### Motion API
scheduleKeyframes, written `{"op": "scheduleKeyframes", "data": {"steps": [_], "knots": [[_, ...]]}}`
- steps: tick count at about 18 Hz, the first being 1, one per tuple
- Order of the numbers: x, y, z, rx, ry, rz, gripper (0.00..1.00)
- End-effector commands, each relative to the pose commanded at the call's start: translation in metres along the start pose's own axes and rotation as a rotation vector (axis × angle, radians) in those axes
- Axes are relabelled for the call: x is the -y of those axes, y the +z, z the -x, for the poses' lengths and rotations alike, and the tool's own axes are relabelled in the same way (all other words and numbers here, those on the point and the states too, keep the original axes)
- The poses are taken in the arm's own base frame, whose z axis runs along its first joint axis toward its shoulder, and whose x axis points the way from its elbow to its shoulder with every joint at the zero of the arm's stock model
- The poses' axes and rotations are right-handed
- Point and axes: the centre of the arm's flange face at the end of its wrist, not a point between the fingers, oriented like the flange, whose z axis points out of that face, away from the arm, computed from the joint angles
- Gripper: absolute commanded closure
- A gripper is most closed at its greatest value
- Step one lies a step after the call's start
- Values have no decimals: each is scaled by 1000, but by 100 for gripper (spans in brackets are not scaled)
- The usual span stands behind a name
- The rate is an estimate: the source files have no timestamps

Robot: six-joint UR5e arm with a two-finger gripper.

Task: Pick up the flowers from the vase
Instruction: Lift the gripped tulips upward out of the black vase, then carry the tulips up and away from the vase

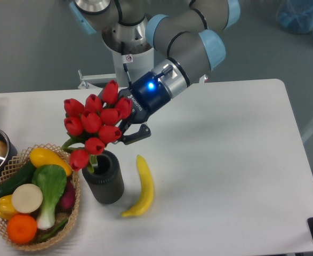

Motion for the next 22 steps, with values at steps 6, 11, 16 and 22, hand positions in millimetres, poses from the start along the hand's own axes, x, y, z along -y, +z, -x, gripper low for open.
{"op": "scheduleKeyframes", "data": {"steps": [6,11,16,22], "knots": [[20,-11,6,19,-38,-9,46],[29,-23,10,9,-87,-59,46],[37,-41,19,43,-70,-65,46],[47,-49,28,69,-45,-50,46]]}}
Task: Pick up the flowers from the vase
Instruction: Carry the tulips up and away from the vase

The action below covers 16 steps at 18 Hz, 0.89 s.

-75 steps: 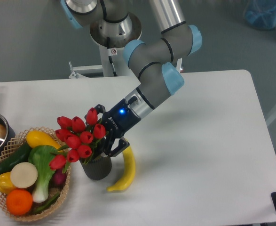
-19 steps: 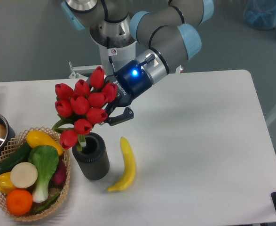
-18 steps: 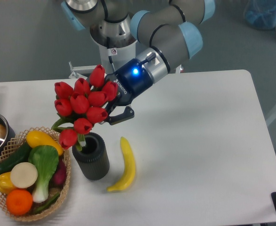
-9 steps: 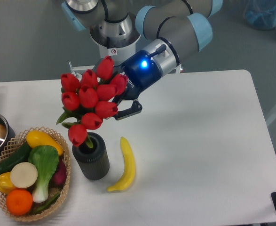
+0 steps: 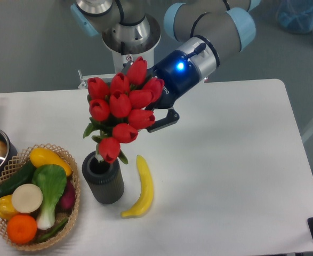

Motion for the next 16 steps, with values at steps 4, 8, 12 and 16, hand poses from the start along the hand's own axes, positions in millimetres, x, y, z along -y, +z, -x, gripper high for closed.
{"op": "scheduleKeyframes", "data": {"steps": [4,8,12,16], "knots": [[-5,-14,12,66,6,49,46],[-11,-32,22,98,15,47,46],[-16,-68,34,158,26,34,46],[-17,-89,42,194,20,27,46]]}}
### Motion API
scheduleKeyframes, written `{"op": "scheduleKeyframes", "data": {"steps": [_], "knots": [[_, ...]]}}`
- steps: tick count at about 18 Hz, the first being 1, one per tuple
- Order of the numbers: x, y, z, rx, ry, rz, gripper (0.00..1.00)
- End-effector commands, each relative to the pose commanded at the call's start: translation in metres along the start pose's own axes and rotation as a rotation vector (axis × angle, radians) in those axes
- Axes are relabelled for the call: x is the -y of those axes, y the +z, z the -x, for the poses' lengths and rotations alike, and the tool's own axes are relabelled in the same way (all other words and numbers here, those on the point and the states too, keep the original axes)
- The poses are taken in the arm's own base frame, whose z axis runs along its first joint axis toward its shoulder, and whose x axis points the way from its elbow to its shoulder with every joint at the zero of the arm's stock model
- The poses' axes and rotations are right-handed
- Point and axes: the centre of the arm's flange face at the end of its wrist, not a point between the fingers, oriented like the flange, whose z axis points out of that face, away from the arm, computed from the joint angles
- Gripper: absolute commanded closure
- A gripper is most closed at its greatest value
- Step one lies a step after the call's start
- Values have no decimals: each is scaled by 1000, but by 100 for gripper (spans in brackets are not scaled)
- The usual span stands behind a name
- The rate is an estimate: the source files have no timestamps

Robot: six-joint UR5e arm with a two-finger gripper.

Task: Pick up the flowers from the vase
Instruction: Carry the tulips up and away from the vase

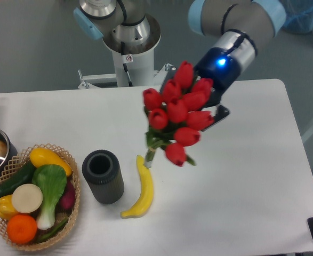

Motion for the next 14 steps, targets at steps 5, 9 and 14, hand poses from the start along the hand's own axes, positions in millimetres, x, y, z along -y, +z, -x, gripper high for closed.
{"op": "scheduleKeyframes", "data": {"steps": [5,9,14], "knots": [[-2,-16,9,30,8,-5,46],[-4,-30,16,54,7,-9,46],[-5,-30,17,55,1,-9,46]]}}
